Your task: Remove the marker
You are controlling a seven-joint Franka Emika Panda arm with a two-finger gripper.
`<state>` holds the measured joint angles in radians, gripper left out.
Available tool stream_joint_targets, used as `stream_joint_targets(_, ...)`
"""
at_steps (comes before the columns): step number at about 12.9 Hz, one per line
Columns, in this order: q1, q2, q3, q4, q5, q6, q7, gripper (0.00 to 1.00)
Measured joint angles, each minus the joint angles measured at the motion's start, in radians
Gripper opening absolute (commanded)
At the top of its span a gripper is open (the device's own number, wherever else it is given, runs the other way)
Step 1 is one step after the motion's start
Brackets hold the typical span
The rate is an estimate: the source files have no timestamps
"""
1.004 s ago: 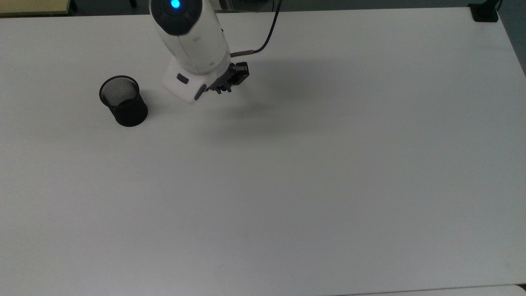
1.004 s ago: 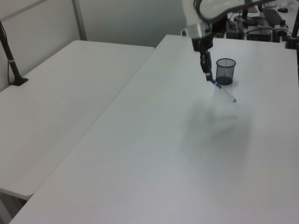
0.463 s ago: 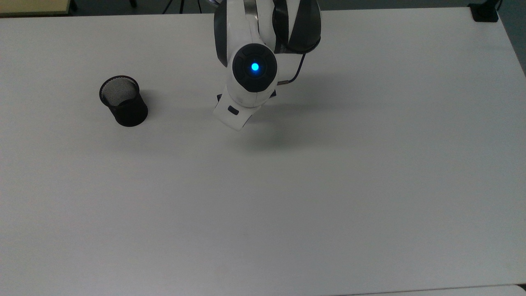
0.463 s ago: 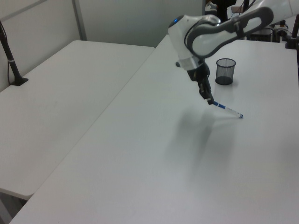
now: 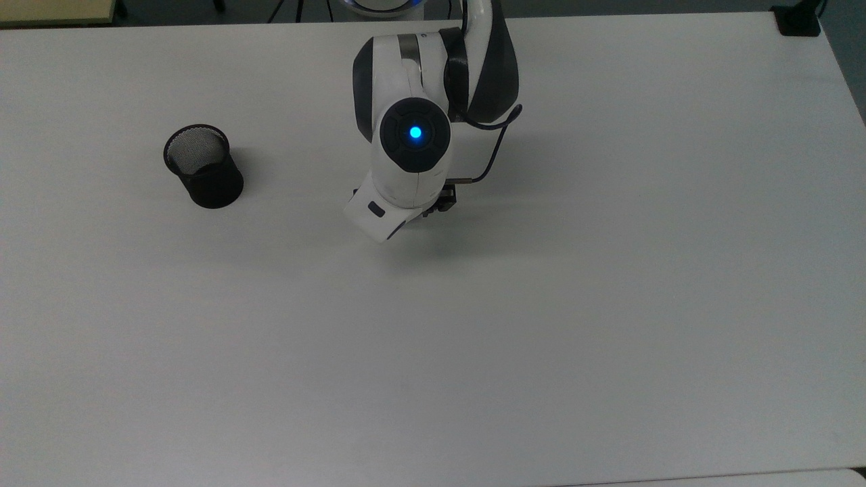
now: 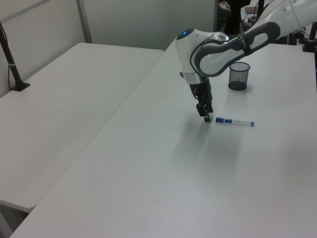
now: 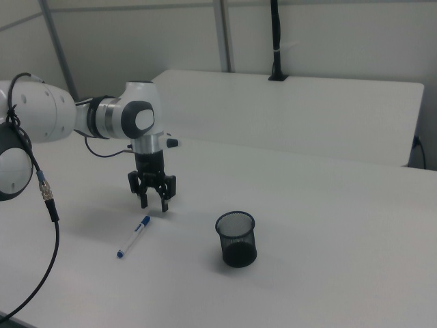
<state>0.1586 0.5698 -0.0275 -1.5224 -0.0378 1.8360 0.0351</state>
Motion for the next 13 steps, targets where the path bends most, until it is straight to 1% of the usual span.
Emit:
stream_joint_targets(1,-0.001,-0.010,-0.004,0.010,0.000,0.000,0.030,1.00)
stream_joint_targets(3,-0.013,-0.069,-0.013,0.030,-0.001,-0.025,0.073,1.00)
stream_joint_targets(5,-0.056,-0.176,-0.017,0.037,-0.001,-0.103,0.078,1.00)
stream_joint_targets(7,-0.110,-0.311,-0.019,0.035,-0.002,-0.207,0.078,1.00)
stream_joint_targets(8,-0.124,-0.353,-0.019,0.024,-0.002,-0.226,0.078,1.00)
stream_joint_targets(11,-0.172,-0.435,-0.019,-0.018,-0.001,-0.245,0.078,1.00)
stream_joint_targets(13,-0.189,-0.461,-0.019,-0.032,-0.001,-0.252,0.078,1.00)
